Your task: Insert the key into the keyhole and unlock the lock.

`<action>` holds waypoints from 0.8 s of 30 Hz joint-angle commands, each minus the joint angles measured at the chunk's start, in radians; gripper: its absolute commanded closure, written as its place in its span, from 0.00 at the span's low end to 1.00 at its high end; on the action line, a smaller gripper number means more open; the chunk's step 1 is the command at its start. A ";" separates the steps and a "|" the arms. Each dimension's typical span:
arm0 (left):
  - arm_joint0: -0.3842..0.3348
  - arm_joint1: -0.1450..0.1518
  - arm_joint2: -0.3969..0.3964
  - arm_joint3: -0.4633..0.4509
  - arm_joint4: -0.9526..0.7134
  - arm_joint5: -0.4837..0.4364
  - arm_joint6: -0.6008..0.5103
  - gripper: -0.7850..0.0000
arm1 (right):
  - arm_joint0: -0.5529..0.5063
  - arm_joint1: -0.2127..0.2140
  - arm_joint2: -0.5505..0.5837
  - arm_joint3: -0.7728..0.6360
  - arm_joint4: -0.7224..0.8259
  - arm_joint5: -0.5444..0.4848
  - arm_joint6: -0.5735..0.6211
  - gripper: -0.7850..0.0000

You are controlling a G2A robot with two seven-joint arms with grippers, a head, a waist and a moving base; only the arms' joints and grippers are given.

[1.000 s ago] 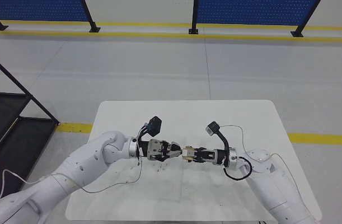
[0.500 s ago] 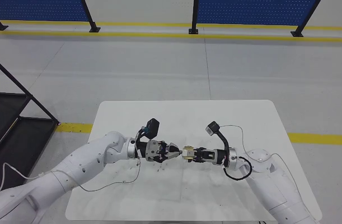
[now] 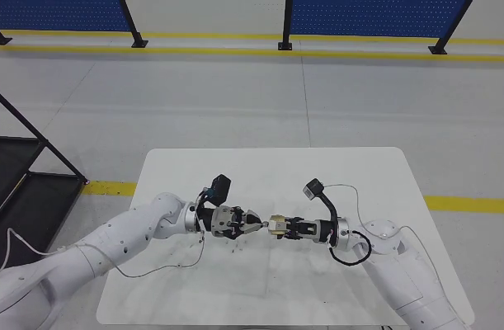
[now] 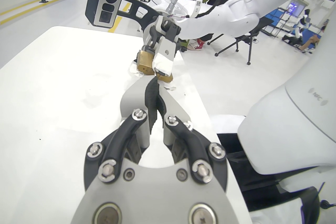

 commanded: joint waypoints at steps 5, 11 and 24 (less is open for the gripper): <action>-0.031 -0.001 0.049 0.014 0.031 0.000 0.063 1.00 | 0.000 0.000 0.000 0.000 0.000 0.000 0.000 1.00; -0.060 -0.004 0.088 0.037 0.044 0.000 0.100 1.00 | 0.000 0.000 0.000 0.000 0.000 0.000 0.000 1.00; -0.091 -0.001 0.136 0.047 0.050 0.000 0.154 0.00 | 0.000 0.000 0.000 0.000 0.000 0.000 0.000 1.00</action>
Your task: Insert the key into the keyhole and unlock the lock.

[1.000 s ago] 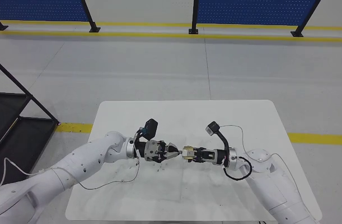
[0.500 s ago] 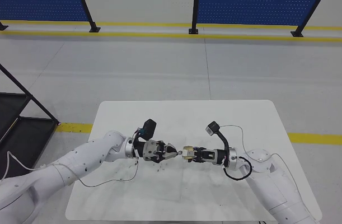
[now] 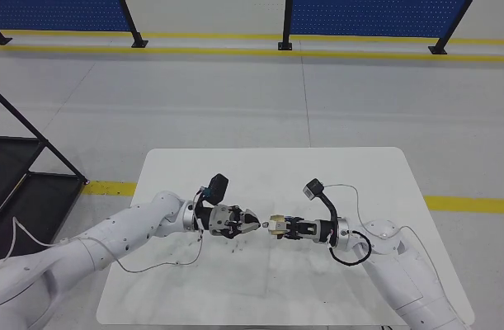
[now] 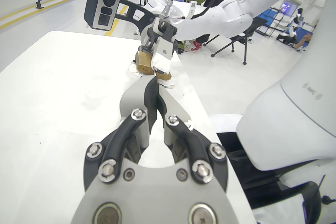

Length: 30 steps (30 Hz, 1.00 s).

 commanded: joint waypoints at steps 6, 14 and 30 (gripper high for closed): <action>-0.003 0.007 0.010 -0.014 -0.010 0.000 0.004 0.00 | 0.000 0.000 0.000 0.000 0.000 0.000 0.000 1.00; -0.007 0.011 0.010 -0.025 -0.034 0.000 -0.020 0.03 | 0.000 0.000 0.000 0.000 0.000 0.000 0.000 1.00; -0.008 -0.002 0.006 -0.025 -0.071 0.000 -0.076 0.59 | 0.000 0.000 0.000 0.000 0.000 0.000 0.000 1.00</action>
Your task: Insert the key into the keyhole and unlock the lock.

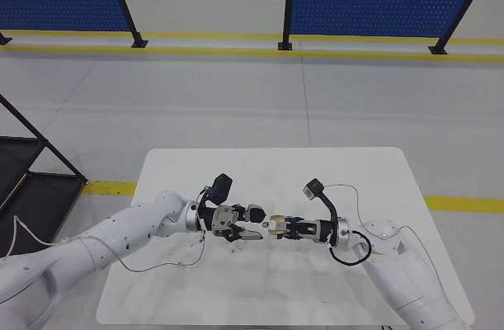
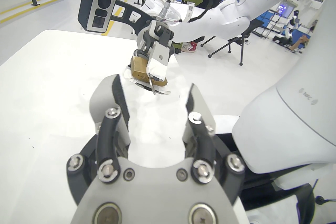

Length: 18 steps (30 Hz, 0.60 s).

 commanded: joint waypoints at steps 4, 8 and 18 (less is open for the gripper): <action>0.002 -0.003 -0.001 0.003 -0.008 0.000 -0.010 0.61 | 0.000 0.000 0.000 0.000 0.000 0.000 0.000 1.00; 0.003 -0.005 -0.001 0.004 -0.013 0.000 -0.017 0.64 | 0.000 0.000 0.000 0.000 0.000 0.000 0.000 1.00; 0.000 -0.011 -0.002 0.004 -0.018 0.000 -0.034 0.80 | 0.000 0.000 0.000 0.000 0.000 0.000 0.000 1.00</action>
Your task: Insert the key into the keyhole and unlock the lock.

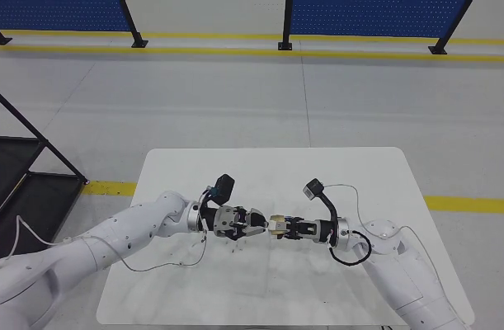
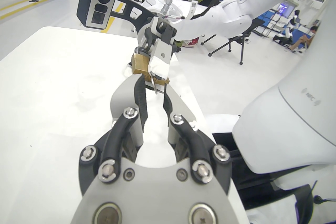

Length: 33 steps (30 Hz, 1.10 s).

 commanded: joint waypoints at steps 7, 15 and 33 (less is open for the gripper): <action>-0.002 -0.003 -0.005 0.003 0.008 0.000 -0.008 1.00 | 0.000 0.000 0.000 0.000 0.000 0.000 0.000 1.00; 0.001 -0.004 -0.020 0.004 0.048 0.000 0.004 1.00 | 0.000 0.000 0.000 0.000 0.000 0.000 0.000 1.00; 0.056 -0.010 -0.120 0.001 0.188 0.000 0.046 1.00 | 0.000 0.000 0.000 0.000 0.000 0.000 0.000 1.00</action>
